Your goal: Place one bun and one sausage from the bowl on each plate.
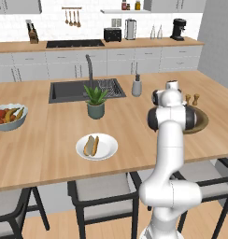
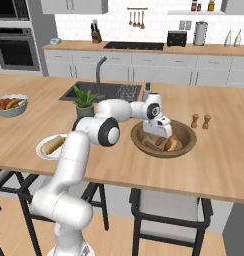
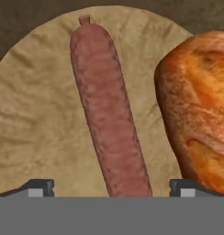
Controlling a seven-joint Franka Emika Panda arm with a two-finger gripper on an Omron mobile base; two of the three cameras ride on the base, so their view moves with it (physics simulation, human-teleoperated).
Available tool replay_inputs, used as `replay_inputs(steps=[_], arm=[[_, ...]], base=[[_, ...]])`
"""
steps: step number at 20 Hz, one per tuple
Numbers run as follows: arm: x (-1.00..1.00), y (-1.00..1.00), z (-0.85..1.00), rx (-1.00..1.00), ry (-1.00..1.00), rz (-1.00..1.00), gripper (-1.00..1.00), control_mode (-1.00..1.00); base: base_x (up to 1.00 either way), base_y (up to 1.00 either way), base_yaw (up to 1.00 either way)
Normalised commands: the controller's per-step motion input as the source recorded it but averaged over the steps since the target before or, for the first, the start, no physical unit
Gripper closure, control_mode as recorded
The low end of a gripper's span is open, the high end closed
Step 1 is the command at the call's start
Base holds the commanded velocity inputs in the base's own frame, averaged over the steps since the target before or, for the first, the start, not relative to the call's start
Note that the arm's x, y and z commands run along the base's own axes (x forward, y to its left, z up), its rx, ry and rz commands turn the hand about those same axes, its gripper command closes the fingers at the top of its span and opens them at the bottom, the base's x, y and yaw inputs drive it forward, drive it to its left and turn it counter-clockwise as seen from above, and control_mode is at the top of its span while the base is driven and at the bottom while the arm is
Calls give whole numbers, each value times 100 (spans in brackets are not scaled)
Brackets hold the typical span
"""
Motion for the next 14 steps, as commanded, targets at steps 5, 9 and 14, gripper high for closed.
replay_inputs(steps=[5,9,14], arm=[[34,-21,-38,1,0,0,-100,-100],[6,-23,-42,1,0,0,100,-100],[-7,2,-31,3,0,0,100,-100]], base=[[0,0,0],[0,0,0],[0,0,0]])
